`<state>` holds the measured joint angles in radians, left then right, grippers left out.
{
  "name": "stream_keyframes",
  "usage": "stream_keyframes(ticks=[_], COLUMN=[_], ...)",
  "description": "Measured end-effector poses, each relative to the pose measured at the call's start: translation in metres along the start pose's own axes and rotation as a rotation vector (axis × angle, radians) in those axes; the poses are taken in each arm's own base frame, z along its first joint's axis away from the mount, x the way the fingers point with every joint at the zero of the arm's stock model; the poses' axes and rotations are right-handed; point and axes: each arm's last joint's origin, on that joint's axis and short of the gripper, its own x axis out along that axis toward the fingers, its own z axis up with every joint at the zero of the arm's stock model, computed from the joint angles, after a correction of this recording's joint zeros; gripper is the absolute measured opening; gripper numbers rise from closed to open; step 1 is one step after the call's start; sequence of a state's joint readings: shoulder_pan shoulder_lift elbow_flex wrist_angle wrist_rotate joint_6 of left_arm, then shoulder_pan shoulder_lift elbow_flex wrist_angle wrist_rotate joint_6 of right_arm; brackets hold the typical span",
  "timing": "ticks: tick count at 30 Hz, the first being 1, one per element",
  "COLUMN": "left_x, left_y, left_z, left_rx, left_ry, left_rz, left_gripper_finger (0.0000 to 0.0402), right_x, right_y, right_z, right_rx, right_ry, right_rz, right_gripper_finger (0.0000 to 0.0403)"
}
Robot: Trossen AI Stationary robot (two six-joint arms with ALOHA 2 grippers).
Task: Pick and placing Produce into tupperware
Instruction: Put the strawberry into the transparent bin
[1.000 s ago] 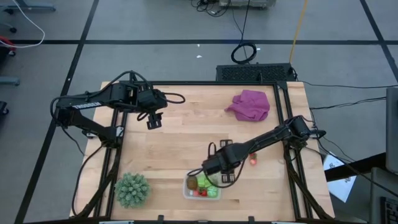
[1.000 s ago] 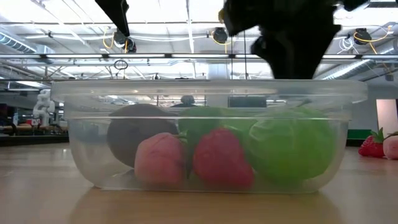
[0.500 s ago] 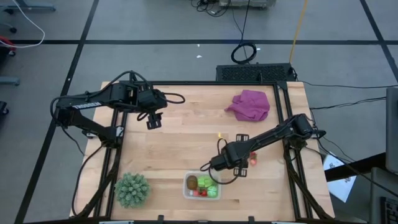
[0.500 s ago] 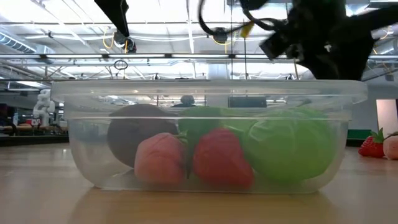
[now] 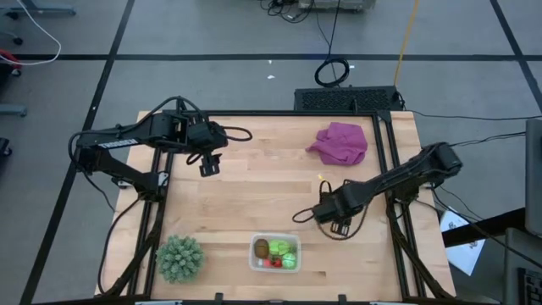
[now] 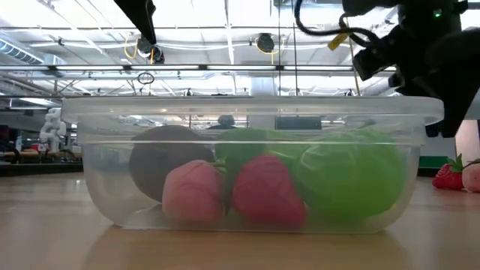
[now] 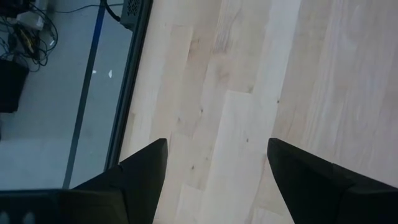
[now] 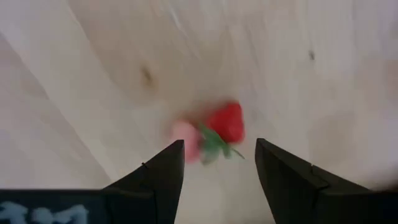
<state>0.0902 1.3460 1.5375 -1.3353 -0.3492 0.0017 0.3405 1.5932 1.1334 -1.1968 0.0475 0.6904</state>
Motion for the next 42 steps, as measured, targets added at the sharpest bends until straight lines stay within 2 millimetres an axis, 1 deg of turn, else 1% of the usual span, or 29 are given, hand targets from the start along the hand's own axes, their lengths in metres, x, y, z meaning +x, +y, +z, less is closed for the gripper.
stream_keyframes(ticks=[3, 7, 9, 14, 25, 34, 38, 42], left_x=[0.0, 0.0, 0.0, 0.0, 0.0, 0.0, 0.0, 0.0], left_y=[0.0, 0.0, 0.0, 0.0, 0.0, 0.0, 0.0, 0.0], left_z=[0.0, 0.0, 0.0, 0.0, 0.0, 0.0, 0.0, 0.0], left_rx=[0.0, -0.001, -0.001, -0.002, 0.0, 0.002, 0.01, 0.012], left_ry=[0.0, -0.001, -0.001, -0.002, -0.002, -0.001, -0.001, -0.001], left_rz=[0.0, 0.0, 0.0, 0.0, -0.002, -0.003, -0.003, -0.003], left_gripper_finger=[0.028, 0.028, 0.028, 0.028, 0.028, 0.028, 0.028, 0.028], right_x=[0.003, 0.012, 0.018, 0.03, 0.031, 0.032, 0.032, 0.033], right_y=[-0.007, -0.013, -0.013, -0.012, -0.026, -0.041, -0.044, -0.046], right_z=[-0.006, -0.013, -0.014, -0.009, -0.002, 0.001, 0.001, 0.002], right_rx=[0.048, 0.113, 0.132, 0.139, 0.156, 0.223, 0.24, 0.307], right_ry=[-0.037, -0.003, 0.016, -0.009, 0.007, 0.064, 0.091, 0.1], right_rz=[0.033, 0.073, 0.095, 0.152, 0.145, 0.118, 0.133, 0.129], right_gripper_finger=[0.0185, 0.0185, 0.0185, 0.0185, 0.0186, 0.0186, 0.0185, 0.0185])
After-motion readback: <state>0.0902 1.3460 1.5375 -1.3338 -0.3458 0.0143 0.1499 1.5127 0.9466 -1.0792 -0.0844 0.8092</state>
